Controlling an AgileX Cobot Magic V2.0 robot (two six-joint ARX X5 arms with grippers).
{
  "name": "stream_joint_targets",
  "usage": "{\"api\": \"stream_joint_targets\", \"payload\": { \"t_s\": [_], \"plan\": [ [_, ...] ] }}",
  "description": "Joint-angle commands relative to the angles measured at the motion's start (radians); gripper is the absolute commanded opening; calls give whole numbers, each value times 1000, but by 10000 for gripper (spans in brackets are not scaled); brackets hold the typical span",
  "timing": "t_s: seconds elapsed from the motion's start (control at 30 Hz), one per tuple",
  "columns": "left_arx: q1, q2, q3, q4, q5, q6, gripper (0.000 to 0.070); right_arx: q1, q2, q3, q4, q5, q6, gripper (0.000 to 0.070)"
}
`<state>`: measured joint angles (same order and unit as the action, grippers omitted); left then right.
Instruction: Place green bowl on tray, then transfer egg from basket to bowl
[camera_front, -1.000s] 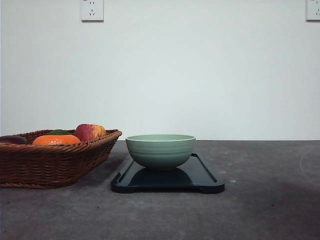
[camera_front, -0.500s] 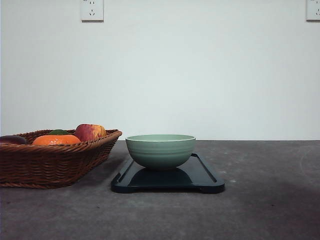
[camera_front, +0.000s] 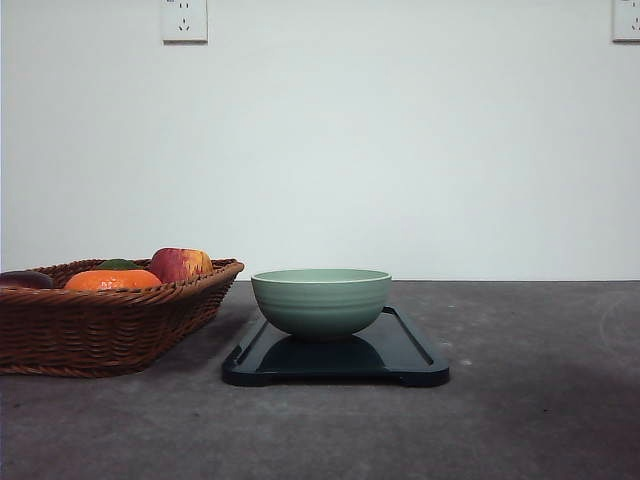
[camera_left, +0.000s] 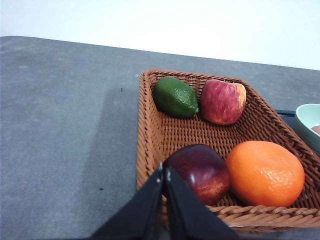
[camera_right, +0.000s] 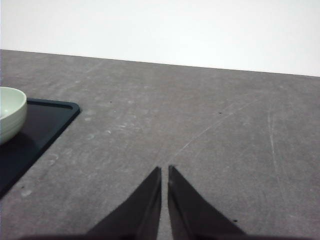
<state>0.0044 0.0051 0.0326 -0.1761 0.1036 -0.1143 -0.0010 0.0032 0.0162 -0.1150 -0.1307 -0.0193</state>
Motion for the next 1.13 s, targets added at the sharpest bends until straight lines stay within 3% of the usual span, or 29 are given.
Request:
{"api": "stream_joint_targets", "payload": {
  "t_s": [0.0,1.1],
  "plan": [
    [2,-1,-19,-8,1,17,0,0,0,-4,13,1,12,15],
    [2,-1,-19,-8,1,17,0,0,0,-4,13,1,12,15]
  ]
}}
